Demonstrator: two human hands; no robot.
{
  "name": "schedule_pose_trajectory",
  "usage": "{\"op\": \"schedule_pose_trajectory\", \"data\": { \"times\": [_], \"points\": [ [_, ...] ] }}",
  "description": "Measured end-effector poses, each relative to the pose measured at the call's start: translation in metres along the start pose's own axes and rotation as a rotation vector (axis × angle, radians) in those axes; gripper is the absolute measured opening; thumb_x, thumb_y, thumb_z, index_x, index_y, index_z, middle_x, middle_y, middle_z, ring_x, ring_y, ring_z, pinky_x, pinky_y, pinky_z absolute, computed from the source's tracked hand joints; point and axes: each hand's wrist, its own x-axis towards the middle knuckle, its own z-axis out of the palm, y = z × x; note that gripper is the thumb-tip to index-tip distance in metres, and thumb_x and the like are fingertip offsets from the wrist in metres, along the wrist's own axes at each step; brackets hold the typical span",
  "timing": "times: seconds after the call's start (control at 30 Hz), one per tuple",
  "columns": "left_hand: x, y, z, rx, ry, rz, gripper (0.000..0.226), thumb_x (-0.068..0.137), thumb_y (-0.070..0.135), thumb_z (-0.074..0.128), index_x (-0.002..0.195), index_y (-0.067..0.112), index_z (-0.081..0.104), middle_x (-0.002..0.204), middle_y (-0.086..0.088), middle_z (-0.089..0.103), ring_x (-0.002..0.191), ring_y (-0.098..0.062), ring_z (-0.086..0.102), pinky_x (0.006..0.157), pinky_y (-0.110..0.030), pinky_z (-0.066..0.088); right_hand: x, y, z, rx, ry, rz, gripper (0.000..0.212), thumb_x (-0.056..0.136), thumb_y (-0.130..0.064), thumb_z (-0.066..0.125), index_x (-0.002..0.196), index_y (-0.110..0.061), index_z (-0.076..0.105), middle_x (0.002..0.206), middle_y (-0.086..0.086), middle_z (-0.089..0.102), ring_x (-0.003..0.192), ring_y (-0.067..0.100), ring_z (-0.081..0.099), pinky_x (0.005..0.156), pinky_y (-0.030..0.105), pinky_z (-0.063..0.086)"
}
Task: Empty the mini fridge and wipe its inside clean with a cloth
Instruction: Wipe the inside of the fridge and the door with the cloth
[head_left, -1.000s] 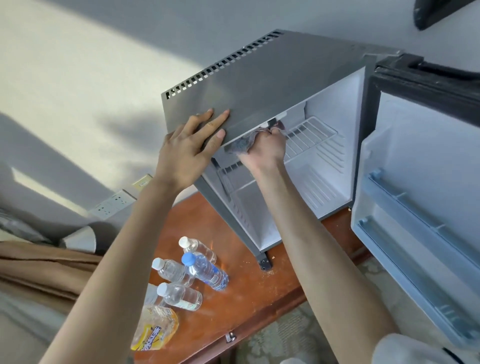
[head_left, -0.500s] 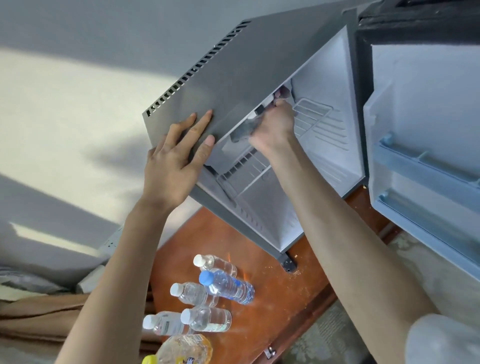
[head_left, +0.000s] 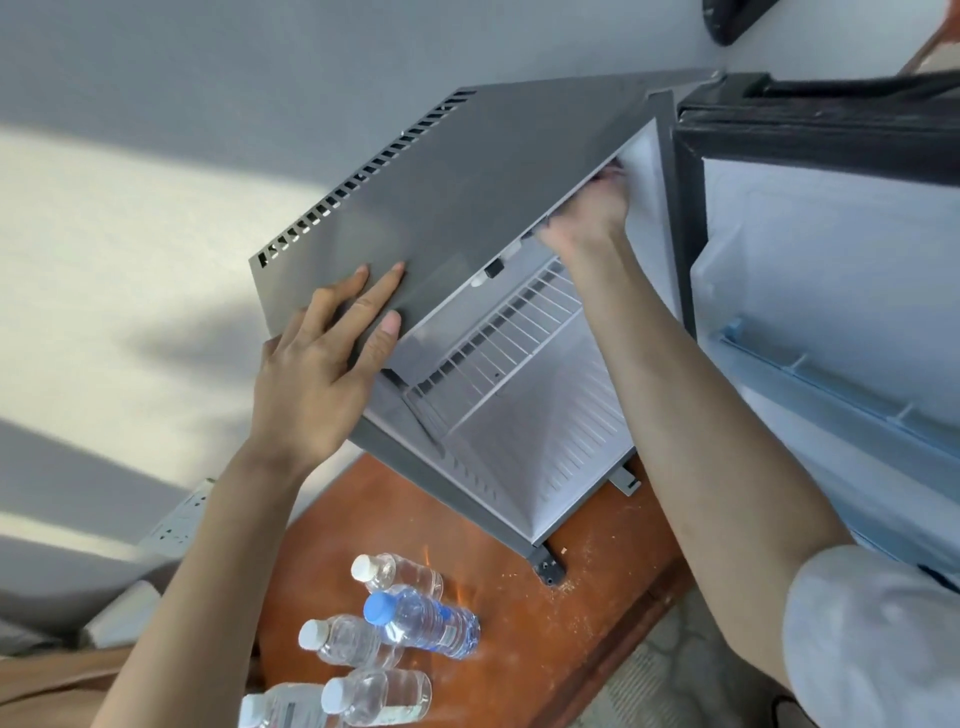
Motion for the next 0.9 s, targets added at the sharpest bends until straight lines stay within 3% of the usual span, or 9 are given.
{"op": "schedule_pose_trajectory", "data": {
  "times": [0.13, 0.23, 0.3, 0.4, 0.5, 0.6, 0.7, 0.83, 0.9],
  "points": [
    [-0.001, 0.001, 0.001, 0.006, 0.019, 0.002, 0.050, 0.104, 0.063, 0.030, 0.153, 0.063, 0.038, 0.159, 0.022, 0.043, 0.151, -0.010, 0.042, 0.121, -0.049, 0.039, -0.013, 0.007, -0.009, 0.011, -0.060, 0.034, 0.051, 0.105, -0.033, 0.026, 0.085, -0.016, 0.070, 0.088, 0.006, 0.070, 0.091, 0.028, 0.062, 0.086, 0.036, 0.048],
    [0.000, 0.002, 0.002, 0.016, 0.030, -0.005, 0.050, 0.104, 0.062, 0.031, 0.153, 0.062, 0.039, 0.159, 0.022, 0.043, 0.151, -0.011, 0.042, 0.121, -0.048, 0.039, -0.031, 0.006, -0.023, -0.001, -0.141, -0.011, 0.046, 0.107, -0.037, 0.020, 0.107, -0.015, 0.061, 0.105, 0.009, 0.066, 0.099, 0.028, 0.061, 0.088, 0.036, 0.049],
    [0.000, 0.002, 0.003, 0.028, 0.038, -0.007, 0.046, 0.107, 0.059, 0.035, 0.153, 0.061, 0.040, 0.159, 0.021, 0.043, 0.151, -0.012, 0.042, 0.121, -0.047, 0.038, -0.029, 0.003, -0.016, 0.015, -0.147, -0.005, 0.045, 0.107, -0.035, 0.021, 0.102, -0.014, 0.061, 0.097, 0.011, 0.068, 0.095, 0.030, 0.062, 0.085, 0.037, 0.049],
    [0.000, 0.002, 0.004, 0.048, 0.056, -0.012, 0.042, 0.111, 0.053, 0.039, 0.153, 0.058, 0.041, 0.160, 0.018, 0.045, 0.150, -0.015, 0.043, 0.122, -0.044, 0.035, -0.010, -0.005, -0.005, -0.016, -0.051, 0.015, 0.045, 0.105, -0.027, 0.023, 0.077, -0.015, 0.057, 0.067, 0.010, 0.067, 0.066, 0.030, 0.065, 0.064, 0.032, 0.052],
    [0.000, 0.002, 0.007, 0.077, 0.066, 0.002, 0.045, 0.109, 0.057, 0.034, 0.154, 0.057, 0.042, 0.160, 0.016, 0.046, 0.148, -0.019, 0.045, 0.120, -0.042, 0.034, -0.001, -0.010, -0.003, -0.091, -0.014, -0.013, 0.045, 0.104, -0.024, 0.027, 0.084, -0.010, 0.064, 0.078, 0.014, 0.071, 0.071, 0.035, 0.070, 0.066, 0.042, 0.059],
    [-0.001, 0.001, 0.009, 0.088, 0.110, 0.005, 0.048, 0.107, 0.058, 0.032, 0.154, 0.055, 0.044, 0.158, 0.016, 0.049, 0.143, -0.022, 0.050, 0.115, -0.045, 0.039, -0.013, -0.009, -0.018, -0.114, -0.050, -0.039, 0.033, 0.100, -0.021, 0.029, 0.088, -0.014, 0.058, 0.078, 0.010, 0.071, 0.073, 0.029, 0.071, 0.069, 0.037, 0.060],
    [-0.012, 0.010, 0.013, 0.077, 0.217, 0.158, 0.041, 0.112, 0.049, 0.039, 0.149, 0.046, 0.055, 0.152, 0.012, 0.057, 0.133, -0.024, 0.058, 0.107, -0.049, 0.047, -0.041, -0.008, -0.057, -0.106, -0.068, 0.049, 0.034, 0.103, -0.023, 0.030, 0.092, -0.012, 0.060, 0.086, 0.010, 0.068, 0.085, 0.027, 0.067, 0.075, 0.038, 0.061],
    [-0.036, 0.041, 0.048, -0.003, 0.243, 0.418, 0.038, 0.111, 0.038, 0.048, 0.145, 0.030, 0.064, 0.146, 0.004, 0.062, 0.130, -0.022, 0.061, 0.114, -0.052, 0.040, -0.072, -0.011, -0.111, -0.285, 0.014, 0.153, 0.038, 0.105, -0.021, 0.029, 0.094, -0.006, 0.062, 0.086, 0.015, 0.068, 0.075, 0.028, 0.073, 0.066, 0.038, 0.062],
    [-0.044, 0.045, 0.076, -0.068, 0.157, 0.457, 0.038, 0.110, 0.037, 0.050, 0.142, 0.024, 0.066, 0.142, -0.001, 0.064, 0.123, -0.025, 0.064, 0.102, -0.049, 0.051, -0.063, -0.018, -0.119, -0.411, 0.068, 0.114, 0.034, 0.106, -0.024, 0.029, 0.107, -0.008, 0.059, 0.097, 0.013, 0.064, 0.084, 0.027, 0.070, 0.084, 0.038, 0.059]
  ]
}}
